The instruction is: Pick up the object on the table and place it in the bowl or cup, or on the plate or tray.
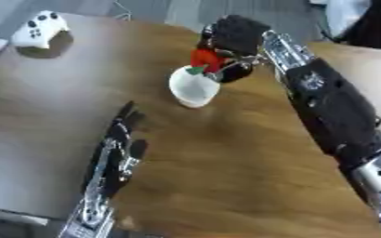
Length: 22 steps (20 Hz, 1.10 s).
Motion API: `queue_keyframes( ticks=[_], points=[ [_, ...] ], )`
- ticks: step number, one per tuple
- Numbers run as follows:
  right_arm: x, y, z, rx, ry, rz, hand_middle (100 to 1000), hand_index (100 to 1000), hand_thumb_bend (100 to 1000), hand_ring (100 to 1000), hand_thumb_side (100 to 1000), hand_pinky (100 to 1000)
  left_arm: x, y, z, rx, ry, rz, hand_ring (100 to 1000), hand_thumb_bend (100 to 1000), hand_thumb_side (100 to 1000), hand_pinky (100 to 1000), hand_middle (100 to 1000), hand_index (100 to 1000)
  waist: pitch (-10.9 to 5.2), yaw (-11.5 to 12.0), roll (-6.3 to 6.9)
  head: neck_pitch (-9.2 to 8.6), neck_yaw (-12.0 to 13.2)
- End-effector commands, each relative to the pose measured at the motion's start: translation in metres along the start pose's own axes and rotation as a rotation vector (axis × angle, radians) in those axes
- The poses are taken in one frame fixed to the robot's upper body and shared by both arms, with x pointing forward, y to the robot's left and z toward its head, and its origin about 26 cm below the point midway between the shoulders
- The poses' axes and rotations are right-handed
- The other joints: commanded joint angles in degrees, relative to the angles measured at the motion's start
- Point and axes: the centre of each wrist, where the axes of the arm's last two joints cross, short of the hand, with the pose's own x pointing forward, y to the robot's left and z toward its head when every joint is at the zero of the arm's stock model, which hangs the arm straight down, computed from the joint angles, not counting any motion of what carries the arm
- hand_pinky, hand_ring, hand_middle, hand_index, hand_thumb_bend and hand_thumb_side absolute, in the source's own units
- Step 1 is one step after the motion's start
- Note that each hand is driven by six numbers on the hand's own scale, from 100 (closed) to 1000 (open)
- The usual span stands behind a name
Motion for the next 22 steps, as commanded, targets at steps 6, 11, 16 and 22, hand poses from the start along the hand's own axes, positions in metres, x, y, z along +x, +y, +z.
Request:
queue_keyframes(
  ticks=[6,11,16,22],
  points=[
    [-0.0064,-0.0105,-0.0038,-0.009,0.009,0.038,315,595,100,100,469,100,0.0047,0.0007,-0.0053,-0.017,-0.028,-0.003,1000,620,772,1000,1000,815,-0.22,0.5,-0.21,-2.98,1.7],
    [-0.0069,-0.0069,-0.0028,0.001,0.011,0.038,339,598,100,113,468,100,0.0044,0.0000,-0.0054,-0.017,-0.029,-0.002,1000,620,772,1000,1000,814,0.14,0.6,-0.31,-4.14,1.5],
    [-0.0085,-0.0069,-0.0020,0.002,0.014,0.043,443,636,104,174,478,100,0.0041,-0.0005,-0.0052,-0.016,-0.030,-0.002,1000,619,772,1000,1000,814,0.48,0.7,-0.31,-6.39,0.6],
    [-0.0097,-0.0075,-0.0014,-0.001,0.019,0.051,566,695,124,356,501,100,0.0039,-0.0012,-0.0052,-0.016,-0.031,-0.001,1000,619,772,1000,1000,814,0.76,0.9,-0.25,-9.09,0.9]
  ],
)
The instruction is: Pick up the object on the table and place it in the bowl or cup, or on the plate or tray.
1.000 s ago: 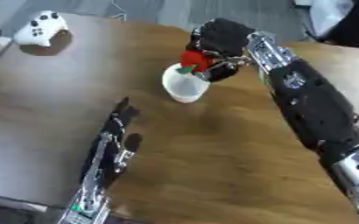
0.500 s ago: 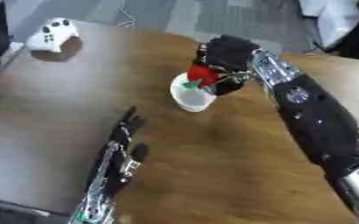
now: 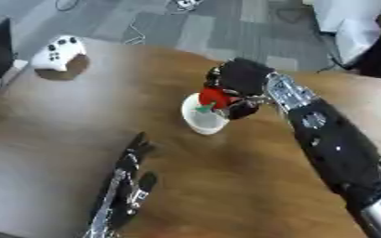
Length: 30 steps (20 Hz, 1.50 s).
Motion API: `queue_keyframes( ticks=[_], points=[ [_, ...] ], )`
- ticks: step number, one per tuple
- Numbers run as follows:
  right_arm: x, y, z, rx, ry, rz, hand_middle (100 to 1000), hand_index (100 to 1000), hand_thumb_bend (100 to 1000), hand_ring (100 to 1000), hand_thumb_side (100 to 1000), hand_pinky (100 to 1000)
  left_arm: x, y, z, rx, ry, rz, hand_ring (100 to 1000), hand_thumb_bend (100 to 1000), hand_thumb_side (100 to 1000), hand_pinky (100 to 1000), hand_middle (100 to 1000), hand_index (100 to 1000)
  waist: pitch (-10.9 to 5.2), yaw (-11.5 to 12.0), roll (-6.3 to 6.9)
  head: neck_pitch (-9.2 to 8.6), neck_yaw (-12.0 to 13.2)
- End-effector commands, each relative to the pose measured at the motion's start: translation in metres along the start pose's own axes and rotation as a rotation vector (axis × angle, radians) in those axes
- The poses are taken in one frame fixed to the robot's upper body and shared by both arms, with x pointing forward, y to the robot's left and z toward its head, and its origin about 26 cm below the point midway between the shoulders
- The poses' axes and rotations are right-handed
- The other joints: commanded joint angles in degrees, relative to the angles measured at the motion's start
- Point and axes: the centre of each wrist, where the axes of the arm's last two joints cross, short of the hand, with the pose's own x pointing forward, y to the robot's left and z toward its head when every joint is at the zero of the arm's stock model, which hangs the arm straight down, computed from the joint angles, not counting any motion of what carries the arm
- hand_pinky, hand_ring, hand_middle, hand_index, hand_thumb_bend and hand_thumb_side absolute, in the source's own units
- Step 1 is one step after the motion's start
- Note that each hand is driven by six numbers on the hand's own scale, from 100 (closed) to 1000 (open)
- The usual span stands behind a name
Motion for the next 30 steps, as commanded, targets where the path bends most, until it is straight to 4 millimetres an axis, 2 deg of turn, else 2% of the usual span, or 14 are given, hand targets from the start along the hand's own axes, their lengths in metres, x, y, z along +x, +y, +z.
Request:
queue_keyframes(
  ticks=[1,3,4,5,6,7,8,9,10,12,16,24,27,30],
  points=[
    [-0.0096,-0.0146,-0.0003,-0.030,0.014,0.034,582,701,127,382,505,100,0.0046,-0.0007,-0.0041,-0.008,-0.028,-0.002,1000,619,772,1000,1000,814,-0.61,0.1,0.32,-2.01,-0.1],
    [-0.0100,-0.0152,-0.0002,-0.032,0.015,0.039,599,708,130,411,509,100,0.0045,-0.0008,-0.0041,-0.009,-0.028,-0.001,1000,619,772,1000,1000,814,-0.59,0.1,0.29,-2.64,0.1],
    [-0.0102,-0.0155,-0.0002,-0.033,0.015,0.042,713,747,145,554,539,212,0.0044,-0.0009,-0.0041,-0.009,-0.028,-0.001,1000,618,772,1000,1000,814,-0.58,0.2,0.27,-2.96,0.3],
    [-0.0104,-0.0158,-0.0002,-0.036,0.014,0.044,669,731,139,500,526,157,0.0044,-0.0010,-0.0041,-0.009,-0.028,-0.001,1000,618,772,1000,1000,814,-0.57,0.2,0.24,-3.23,0.5],
    [-0.0106,-0.0160,-0.0001,-0.038,0.014,0.046,784,788,165,660,583,325,0.0044,-0.0010,-0.0042,-0.010,-0.028,-0.001,1000,618,771,1000,1000,815,-0.57,0.2,0.22,-3.43,0.6],
    [-0.0110,-0.0164,0.0000,-0.043,0.013,0.047,799,798,171,688,594,355,0.0044,-0.0010,-0.0043,-0.010,-0.028,0.000,1000,618,771,1000,1000,815,-0.59,0.2,0.19,-3.63,0.8],
    [-0.0114,-0.0169,0.0001,-0.049,0.012,0.049,856,830,193,777,663,449,0.0044,-0.0010,-0.0044,-0.011,-0.028,0.000,1000,618,771,1000,1000,815,-0.60,0.2,0.16,-3.78,0.9],
    [-0.0117,-0.0173,0.0002,-0.055,0.010,0.049,856,830,193,777,663,449,0.0044,-0.0011,-0.0044,-0.012,-0.028,0.000,1000,618,771,1000,1000,815,-0.61,0.2,0.13,-3.89,1.0],
    [-0.0121,-0.0175,0.0004,-0.061,0.009,0.049,904,862,220,851,737,535,0.0045,-0.0011,-0.0045,-0.013,-0.028,0.000,1000,619,772,1000,1000,815,-0.63,0.3,0.11,-3.97,1.1],
    [-0.0128,-0.0179,0.0007,-0.074,0.005,0.047,960,891,245,926,791,626,0.0046,-0.0011,-0.0048,-0.014,-0.029,0.000,1000,618,771,1000,1000,815,-0.67,0.3,0.07,-4.05,1.2],
    [-0.0142,-0.0177,0.0016,-0.082,0.000,0.044,1000,916,279,978,872,714,0.0048,-0.0012,-0.0050,-0.017,-0.030,0.001,1000,618,771,1000,1000,815,-0.69,0.3,0.04,-4.06,1.3],
    [-0.0157,-0.0160,0.0030,-0.081,-0.004,0.036,1000,938,339,1000,975,791,0.0045,-0.0014,-0.0044,-0.017,-0.028,0.002,1000,618,771,1000,1000,815,-0.63,0.3,0.15,-3.91,1.2],
    [-0.0158,-0.0155,0.0033,-0.082,-0.006,0.035,1000,999,400,1000,1000,865,0.0043,-0.0015,-0.0040,-0.015,-0.027,0.002,1000,618,771,1000,1000,815,-0.63,0.3,0.22,-3.79,1.1],
    [-0.0157,-0.0136,0.0038,-0.072,-0.005,0.033,1000,1000,474,1000,1000,925,0.0041,-0.0015,-0.0037,-0.014,-0.026,0.002,1000,619,772,1000,1000,815,-0.66,0.3,0.25,-3.61,1.0]
  ],
)
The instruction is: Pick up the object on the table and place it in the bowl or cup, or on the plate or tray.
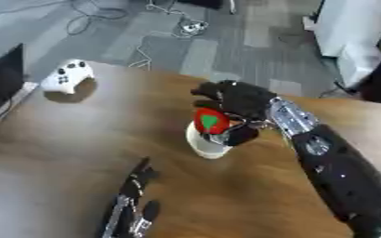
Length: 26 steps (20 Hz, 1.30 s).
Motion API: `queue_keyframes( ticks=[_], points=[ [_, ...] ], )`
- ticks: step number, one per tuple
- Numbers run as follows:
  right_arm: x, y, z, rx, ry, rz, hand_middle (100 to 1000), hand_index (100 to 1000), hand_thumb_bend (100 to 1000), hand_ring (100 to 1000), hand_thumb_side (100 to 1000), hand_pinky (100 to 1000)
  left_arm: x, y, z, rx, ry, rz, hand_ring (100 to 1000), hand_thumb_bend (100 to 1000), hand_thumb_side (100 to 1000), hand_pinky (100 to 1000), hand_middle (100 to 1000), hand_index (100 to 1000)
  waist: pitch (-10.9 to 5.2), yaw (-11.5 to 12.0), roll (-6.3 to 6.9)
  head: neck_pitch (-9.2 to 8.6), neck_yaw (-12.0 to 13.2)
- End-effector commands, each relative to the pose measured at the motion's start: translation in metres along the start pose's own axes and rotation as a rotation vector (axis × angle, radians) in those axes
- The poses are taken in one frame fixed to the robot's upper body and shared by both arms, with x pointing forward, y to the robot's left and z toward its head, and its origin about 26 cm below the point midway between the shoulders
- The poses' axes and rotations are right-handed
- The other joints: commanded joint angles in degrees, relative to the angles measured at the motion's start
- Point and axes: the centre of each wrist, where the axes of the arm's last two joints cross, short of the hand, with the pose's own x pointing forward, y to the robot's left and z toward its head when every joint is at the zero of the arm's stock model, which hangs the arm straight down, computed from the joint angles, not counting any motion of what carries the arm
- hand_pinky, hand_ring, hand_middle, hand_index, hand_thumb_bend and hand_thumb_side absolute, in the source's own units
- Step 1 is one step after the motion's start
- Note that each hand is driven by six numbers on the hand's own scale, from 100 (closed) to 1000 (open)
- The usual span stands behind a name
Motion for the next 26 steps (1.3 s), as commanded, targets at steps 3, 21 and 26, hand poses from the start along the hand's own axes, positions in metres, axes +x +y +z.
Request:
queue_keyframes(
  ticks=[3,21,26],
  points=[
    [-0.012,-0.006,0.004,0.042,0.022,0.019,1000,1000,638,1000,1000,1000,0.004,0.000,-0.003,-0.002,-0.020,-0.001,1000,620,773,1000,1000,816,-0.80,0.1,0.38,-0.06,0.2],
    [-0.025,-0.030,0.008,-0.066,0.085,0.003,1000,1000,713,1000,972,917,0.003,0.000,-0.002,0.003,-0.016,0.000,1000,620,773,1000,1000,816,-0.94,0.0,0.46,0.92,0.1],
    [-0.038,-0.037,0.019,-0.152,0.105,-0.067,915,944,660,846,896,683,0.002,0.001,-0.001,0.002,-0.011,-0.004,1000,618,770,1000,1000,816,-1.24,-0.6,0.48,1.47,0.4]
  ],
)
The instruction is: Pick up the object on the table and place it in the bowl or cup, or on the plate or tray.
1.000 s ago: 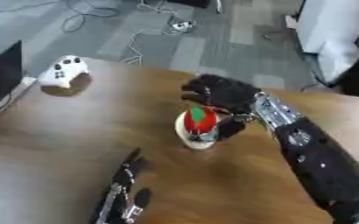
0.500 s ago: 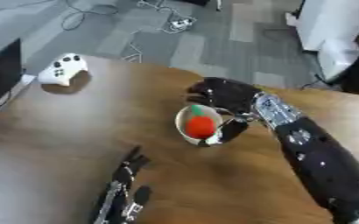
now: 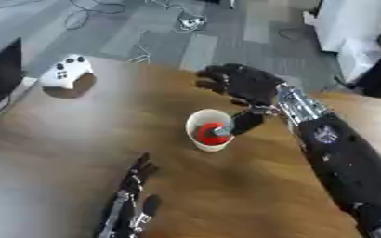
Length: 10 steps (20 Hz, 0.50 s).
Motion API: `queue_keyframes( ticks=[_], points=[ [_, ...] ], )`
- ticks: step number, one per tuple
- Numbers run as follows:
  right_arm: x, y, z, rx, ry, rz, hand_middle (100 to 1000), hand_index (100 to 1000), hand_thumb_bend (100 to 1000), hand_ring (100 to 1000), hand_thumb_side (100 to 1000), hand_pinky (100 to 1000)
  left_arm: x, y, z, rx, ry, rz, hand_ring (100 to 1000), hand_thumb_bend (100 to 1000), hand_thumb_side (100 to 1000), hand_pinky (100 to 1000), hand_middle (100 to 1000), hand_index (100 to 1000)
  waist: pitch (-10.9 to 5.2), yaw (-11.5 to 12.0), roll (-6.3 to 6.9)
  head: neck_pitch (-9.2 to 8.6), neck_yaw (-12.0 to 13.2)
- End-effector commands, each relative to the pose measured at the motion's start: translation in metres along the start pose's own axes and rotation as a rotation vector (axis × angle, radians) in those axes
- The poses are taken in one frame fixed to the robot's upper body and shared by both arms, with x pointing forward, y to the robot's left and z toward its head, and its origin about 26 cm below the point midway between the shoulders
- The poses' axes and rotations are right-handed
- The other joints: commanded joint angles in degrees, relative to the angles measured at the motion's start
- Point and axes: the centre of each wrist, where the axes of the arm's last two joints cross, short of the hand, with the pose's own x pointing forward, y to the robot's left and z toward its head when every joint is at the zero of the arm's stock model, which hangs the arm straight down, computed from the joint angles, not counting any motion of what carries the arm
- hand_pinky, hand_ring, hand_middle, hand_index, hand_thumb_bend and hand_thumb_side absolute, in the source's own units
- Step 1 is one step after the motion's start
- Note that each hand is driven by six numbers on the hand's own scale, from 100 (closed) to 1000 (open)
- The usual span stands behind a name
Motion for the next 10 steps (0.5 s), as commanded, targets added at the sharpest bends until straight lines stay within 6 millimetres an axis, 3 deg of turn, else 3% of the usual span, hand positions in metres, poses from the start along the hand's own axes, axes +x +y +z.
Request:
queue_keyframes(
  ticks=[1,2,3,4,5,7,10],
  points=[
    [-0.019,-0.020,0.007,-0.094,0.023,-0.040,761,853,587,646,742,456,0.003,0.002,-0.002,0.002,-0.016,-0.004,1000,615,768,1000,1000,816,-1.29,-0.3,0.48,0.40,0.4],
    [-0.021,-0.015,0.010,-0.117,0.026,-0.102,761,853,587,646,742,456,0.003,0.002,-0.001,0.003,-0.014,-0.006,1000,615,768,1000,1000,816,-1.42,-0.5,0.50,0.50,0.4],
    [-0.022,-0.008,0.013,-0.137,0.031,-0.176,682,828,677,547,685,290,0.003,0.003,-0.001,0.004,-0.013,-0.007,1000,613,765,1000,1000,816,-1.53,-0.7,0.54,0.56,0.4],
    [-0.021,0.004,0.018,-0.167,0.043,-0.294,681,828,696,547,657,290,0.003,0.003,-0.001,0.007,-0.012,-0.008,1000,612,765,1000,1000,816,-1.67,-0.9,0.61,0.65,0.4],
    [-0.021,0.012,0.022,-0.199,0.057,-0.406,641,811,671,514,675,233,0.003,0.004,-0.001,0.009,-0.011,-0.009,1000,613,763,1000,1000,815,-1.82,-1.1,0.68,0.75,0.4],
    [-0.018,0.024,0.031,-0.286,0.103,-0.635,615,796,632,503,715,211,0.004,0.005,-0.001,0.016,-0.010,-0.013,1000,617,763,1000,1000,814,-2.19,-1.6,0.85,1.07,0.2],
    [-0.012,0.033,0.045,-0.424,0.181,-0.980,660,802,589,547,755,245,0.005,0.007,-0.002,0.027,-0.013,-0.018,1000,624,764,1000,1000,814,-2.94,-2.2,1.16,1.31,-0.1]
  ],
)
